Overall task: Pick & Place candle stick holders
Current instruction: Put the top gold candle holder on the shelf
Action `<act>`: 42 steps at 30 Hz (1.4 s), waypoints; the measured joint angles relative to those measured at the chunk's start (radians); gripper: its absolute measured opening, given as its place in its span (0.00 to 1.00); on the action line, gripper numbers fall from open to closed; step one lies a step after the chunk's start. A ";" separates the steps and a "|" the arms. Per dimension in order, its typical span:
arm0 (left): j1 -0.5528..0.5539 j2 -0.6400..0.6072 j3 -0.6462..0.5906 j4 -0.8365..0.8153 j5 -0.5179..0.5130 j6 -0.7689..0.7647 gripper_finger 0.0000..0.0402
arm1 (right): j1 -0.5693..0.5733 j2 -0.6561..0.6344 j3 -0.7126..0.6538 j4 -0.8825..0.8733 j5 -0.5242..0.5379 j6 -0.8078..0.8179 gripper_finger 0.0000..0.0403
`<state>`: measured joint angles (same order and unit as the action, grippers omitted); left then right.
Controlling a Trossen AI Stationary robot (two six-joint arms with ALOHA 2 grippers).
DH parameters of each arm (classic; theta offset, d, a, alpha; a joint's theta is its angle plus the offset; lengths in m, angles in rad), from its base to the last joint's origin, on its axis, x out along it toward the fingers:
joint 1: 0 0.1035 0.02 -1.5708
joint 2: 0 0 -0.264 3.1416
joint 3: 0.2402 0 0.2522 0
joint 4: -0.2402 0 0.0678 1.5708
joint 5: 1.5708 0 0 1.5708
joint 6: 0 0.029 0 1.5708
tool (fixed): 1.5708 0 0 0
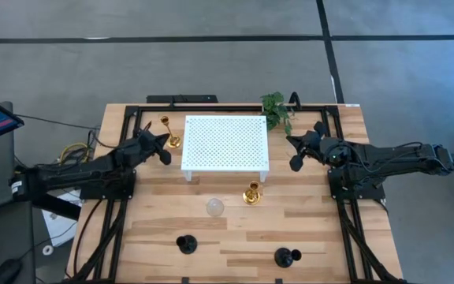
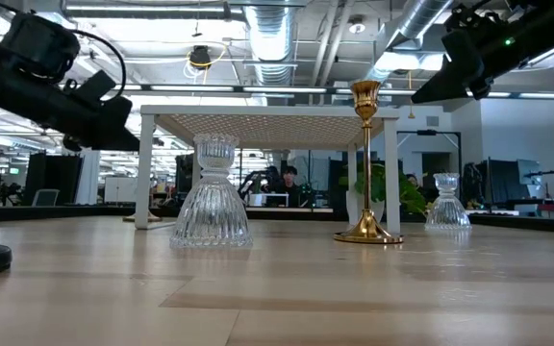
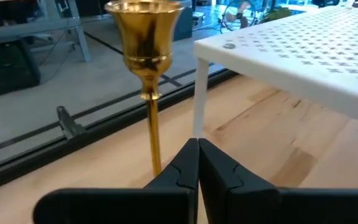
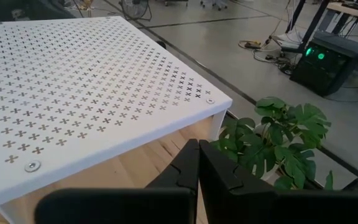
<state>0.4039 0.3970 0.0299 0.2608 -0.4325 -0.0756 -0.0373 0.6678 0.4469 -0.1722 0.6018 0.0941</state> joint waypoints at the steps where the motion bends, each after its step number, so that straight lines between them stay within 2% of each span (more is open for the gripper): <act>1: 0.015 0.017 0.000 0.011 0.003 0.000 0.01 | 0.000 0.000 0.000 0.000 0.000 0.000 0.00; 6: 0.067 0.099 0.000 0.037 0.004 -0.044 0.02 | 0.000 0.000 0.000 0.000 0.000 0.000 0.00; 13: 0.070 0.171 0.000 0.048 0.006 -0.086 0.09 | 0.000 0.000 0.000 0.000 0.000 0.000 0.00; 23: 0.071 0.194 0.000 0.088 0.067 -0.087 0.33 | -0.018 0.000 0.000 0.000 0.000 -0.024 0.00; 27: 0.071 0.193 0.000 0.111 0.037 -0.087 0.44 | -0.025 0.000 0.000 0.000 0.000 -0.024 0.00; 33: 0.071 0.193 0.000 0.119 -0.070 -0.087 0.59 | -0.024 0.000 0.000 0.000 0.000 -0.024 0.00; 42: 0.070 0.193 0.000 0.284 -0.068 -0.086 0.73 | -0.024 0.000 0.000 0.000 0.000 -0.024 0.00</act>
<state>0.4744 0.5903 0.0299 0.5452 -0.5007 -0.1619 -0.0612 0.6678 0.4469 -0.1726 0.6018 0.0700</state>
